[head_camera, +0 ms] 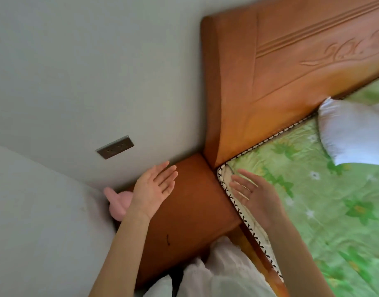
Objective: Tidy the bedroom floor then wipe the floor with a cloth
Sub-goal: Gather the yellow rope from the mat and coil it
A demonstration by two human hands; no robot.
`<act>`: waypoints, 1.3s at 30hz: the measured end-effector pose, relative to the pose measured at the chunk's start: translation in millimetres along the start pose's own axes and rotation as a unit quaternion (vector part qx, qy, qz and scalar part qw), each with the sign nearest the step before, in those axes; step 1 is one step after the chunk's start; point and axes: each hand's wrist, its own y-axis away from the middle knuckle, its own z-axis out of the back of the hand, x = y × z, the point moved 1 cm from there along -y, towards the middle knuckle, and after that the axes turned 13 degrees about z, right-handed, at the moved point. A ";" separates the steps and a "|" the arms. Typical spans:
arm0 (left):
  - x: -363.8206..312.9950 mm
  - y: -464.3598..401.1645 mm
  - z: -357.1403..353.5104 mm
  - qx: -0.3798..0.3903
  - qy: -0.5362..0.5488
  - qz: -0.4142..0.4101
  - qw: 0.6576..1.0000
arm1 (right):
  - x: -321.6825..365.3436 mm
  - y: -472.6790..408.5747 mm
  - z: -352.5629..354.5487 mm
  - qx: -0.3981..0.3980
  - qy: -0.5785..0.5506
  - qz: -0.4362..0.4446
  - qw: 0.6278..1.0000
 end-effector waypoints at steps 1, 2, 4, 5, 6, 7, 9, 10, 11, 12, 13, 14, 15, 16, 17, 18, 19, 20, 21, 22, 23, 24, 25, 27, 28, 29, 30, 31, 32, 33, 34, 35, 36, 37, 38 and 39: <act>7.0 3.4 -12.2 0.014 -0.018 0.002 1.000 | 8.8 7.7 7.8 -0.001 -0.010 0.014 1.000; 15.1 6.7 -23.0 0.029 -0.030 0.007 0.999 | 17.2 15.7 16.9 -0.007 -0.020 0.027 0.999; 40.0 12.9 -44.2 0.050 -0.060 0.019 0.997 | 33.1 31.9 39.2 -0.025 -0.037 0.047 0.998; 55.0 17.3 -54.7 0.059 -0.074 0.030 0.995 | 40.5 41.0 52.6 -0.036 -0.046 0.055 0.997; 70.9 21.8 -65.9 0.071 -0.091 0.040 0.992 | 47.7 50.9 67.8 -0.050 -0.056 0.063 0.995; 87.0 26.1 -76.7 0.085 -0.105 0.046 0.990 | 54.7 61.3 84.3 -0.062 -0.067 0.073 0.993; 118.2 33.3 -99.1 0.105 -0.119 0.055 0.986 | 69.1 84.6 119.4 -0.084 -0.088 0.095 0.988; 133.8 36.5 -110.7 0.114 -0.129 0.062 0.983 | 76.3 97.5 137.8 -0.096 -0.097 0.106 0.985; 149.8 40.6 -123.2 0.126 -0.141 0.070 0.980 | 82.8 110.6 157.4 -0.107 -0.106 0.117 0.982; 166.5 45.4 -135.8 0.137 -0.152 0.079 0.976 | 88.5 124.8 176.9 -0.118 -0.114 0.129 0.978; 184.7 49.8 -148.1 0.148 -0.165 0.089 0.971 | 92.9 138.6 196.8 -0.132 -0.124 0.141 0.973; 203.8 53.6 -159.9 0.158 -0.179 0.099 0.966 | 96.9 152.8 216.0 -0.151 -0.133 0.154 0.967; 223.0 57.6 -171.2 0.168 -0.193 0.110 0.960 | 98.5 165.3 235.6 -0.171 -0.143 0.163 0.961; 242.9 62.0 -183.1 0.183 -0.209 0.124 0.953 | 99.8 178.3 254.2 -0.191 -0.156 0.168 0.954; 263.1 67.2 -194.5 0.198 -0.225 0.139 0.944 | 101.2 192.3 270.9 -0.207 -0.166 0.176 0.948; 283.6 72.7 -205.6 0.213 -0.241 0.153 0.935 | 101.9 205.8 286.9 -0.222 -0.172 0.183 0.942; 303.5 78.3 -216.0 0.225 -0.256 0.167 0.925 | 102.6 218.7 302.4 -0.236 -0.175 0.194 0.936; 323.6 84.3 -226.9 0.237 -0.272 0.180 0.915 | 105.3 233.1 315.7 -0.247 -0.183 0.212 0.928; 343.5 90.8 -237.8 0.250 -0.286 0.192 0.905 | 106.2 246.8 331.6 -0.253 -0.187 0.228 0.921; 362.5 96.7 -247.7 0.260 -0.298 0.208 0.894 | 107.6 261.1 345.2 -0.265 -0.191 0.237 0.915; 381.4 102.6 -257.0 0.269 -0.312 0.226 0.883 | 107.4 275.0 358.8 -0.282 -0.198 0.249 0.905; 399.4 108.8 -265.0 0.279 -0.330 0.242 0.869 | 105.8 289.6 372.2 -0.298 -0.205 0.264 0.894; 415.2 115.5 -272.3 0.289 -0.351 0.256 0.853 | 102.4 303.2 385.1 -0.313 -0.220 0.283 0.879; 446.7 130.1 -286.9 0.316 -0.394 0.289 0.813 | 97.1 334.2 406.5 -0.354 -0.248 0.313 0.846; 457.8 134.7 -292.7 0.327 -0.409 0.299 0.798 | 93.3 345.0 414.1 -0.372 -0.257 0.319 0.833; 463.8 136.2 -296.0 0.333 -0.417 0.303 0.790 | 90.0 350.7 417.7 -0.386 -0.266 0.318 0.824; 474.1 139.9 -302.2 0.342 -0.434 0.308 0.774 | 87.7 360.5 422.0 -0.406 -0.276 0.320 0.810; 485.2 143.5 -308.7 0.351 -0.452 0.317 0.756 | 83.5 369.2 428.5 -0.430 -0.284 0.325 0.793; 494.9 145.3 -314.1 0.356 -0.468 0.324 0.741 | 81.5 376.1 431.7 -0.450 -0.292 0.328 0.778; 504.9 147.6 -320.3 0.362 -0.483 0.331 0.726 | 78.5 382.2 434.5 -0.467 -0.298 0.331 0.764; 514.4 150.1 -327.1 0.368 -0.497 0.338 0.710 | 76.4 388.4 436.7 -0.481 -0.307 0.336 0.749; 524.5 152.9 -334.8 0.374 -0.509 0.344 0.695 | 73.8 394.4 440.1 -0.495 -0.315 0.338 0.736; 534.6 156.3 -342.4 0.379 -0.521 0.350 0.680 | 71.4 401.7 442.5 -0.509 -0.323 0.341 0.721; 544.6 160.0 -349.8 0.385 -0.532 0.355 0.665 | 68.3 409.7 444.5 -0.523 -0.329 0.347 0.705; 554.5 163.8 -357.1 0.392 -0.543 0.359 0.650 | 66.4 418.7 445.6 -0.536 -0.339 0.357 0.686; 565.3 168.9 -364.2 0.399 -0.553 0.363 0.635 | 63.5 429.0 448.0 -0.552 -0.347 0.367 0.663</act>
